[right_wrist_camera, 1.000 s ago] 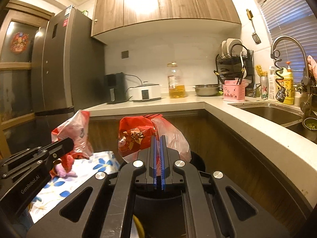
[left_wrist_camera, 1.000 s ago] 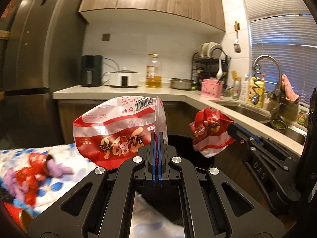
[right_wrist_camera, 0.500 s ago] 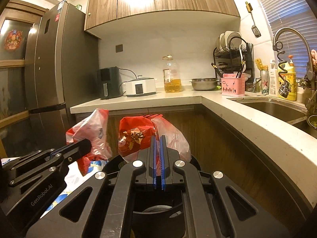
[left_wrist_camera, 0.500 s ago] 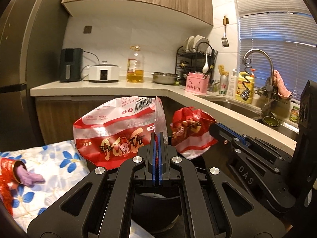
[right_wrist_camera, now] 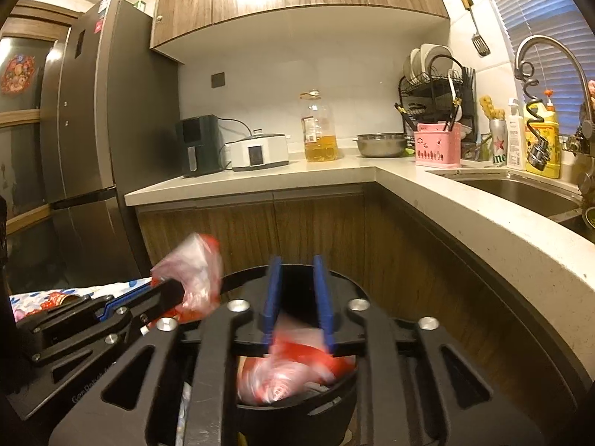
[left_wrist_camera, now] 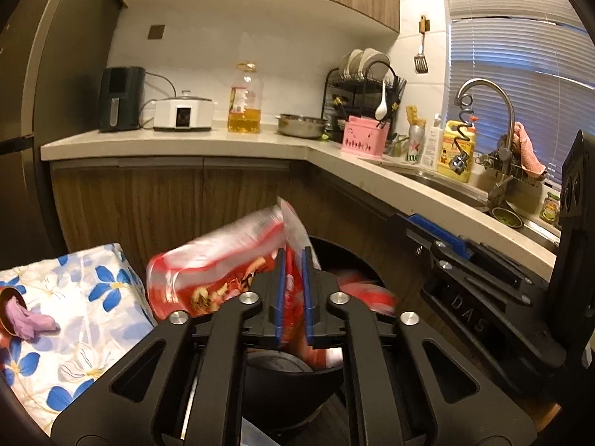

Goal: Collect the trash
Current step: 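Open both grippers over the black bin to drop the red bags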

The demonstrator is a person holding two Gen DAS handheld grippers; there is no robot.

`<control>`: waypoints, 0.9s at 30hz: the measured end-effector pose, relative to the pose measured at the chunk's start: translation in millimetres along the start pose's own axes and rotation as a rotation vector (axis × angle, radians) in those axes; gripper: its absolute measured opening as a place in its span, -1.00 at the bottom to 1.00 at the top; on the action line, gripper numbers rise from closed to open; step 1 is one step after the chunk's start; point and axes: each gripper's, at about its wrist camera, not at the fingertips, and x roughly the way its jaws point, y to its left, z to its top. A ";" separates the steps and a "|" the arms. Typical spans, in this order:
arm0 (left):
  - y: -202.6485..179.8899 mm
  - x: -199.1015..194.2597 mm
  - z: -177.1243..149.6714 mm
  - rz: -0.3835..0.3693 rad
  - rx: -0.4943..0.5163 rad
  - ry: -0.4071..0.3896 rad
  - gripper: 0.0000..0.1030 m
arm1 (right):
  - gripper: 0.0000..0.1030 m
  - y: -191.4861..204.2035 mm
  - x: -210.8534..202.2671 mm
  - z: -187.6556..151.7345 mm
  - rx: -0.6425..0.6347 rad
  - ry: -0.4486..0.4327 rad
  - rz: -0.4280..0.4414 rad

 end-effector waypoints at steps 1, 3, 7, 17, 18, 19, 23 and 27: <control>-0.6 0.7 -0.8 -0.002 0.000 0.005 -0.60 | -0.51 -2.1 -0.6 -0.3 0.006 0.000 -0.005; 0.8 1.2 -3.9 0.007 -0.002 0.010 -0.20 | -0.41 -6.7 -0.9 -0.3 0.019 0.007 -0.015; 9.9 -8.3 -9.9 0.030 -0.038 0.006 0.10 | -0.25 -10.2 -5.3 -2.6 0.025 0.016 -0.025; 29.6 -69.2 -28.1 0.245 -0.112 -0.024 0.75 | 0.36 -0.9 -29.2 -11.3 0.030 0.030 -0.021; 31.1 -79.6 -30.0 0.275 -0.118 -0.027 0.80 | 0.45 1.3 -32.6 -11.5 0.031 0.028 -0.019; 32.0 -85.7 -31.6 0.288 -0.120 -0.031 0.83 | 0.50 3.2 -36.0 -12.1 0.032 0.027 -0.018; 35.5 -121.0 -37.3 0.356 -0.140 -0.052 0.88 | 0.68 11.5 -51.5 -13.8 0.039 0.025 -0.009; 37.3 -149.3 -42.6 0.399 -0.143 -0.063 0.89 | 0.71 20.9 -67.1 -13.9 0.036 0.021 -0.001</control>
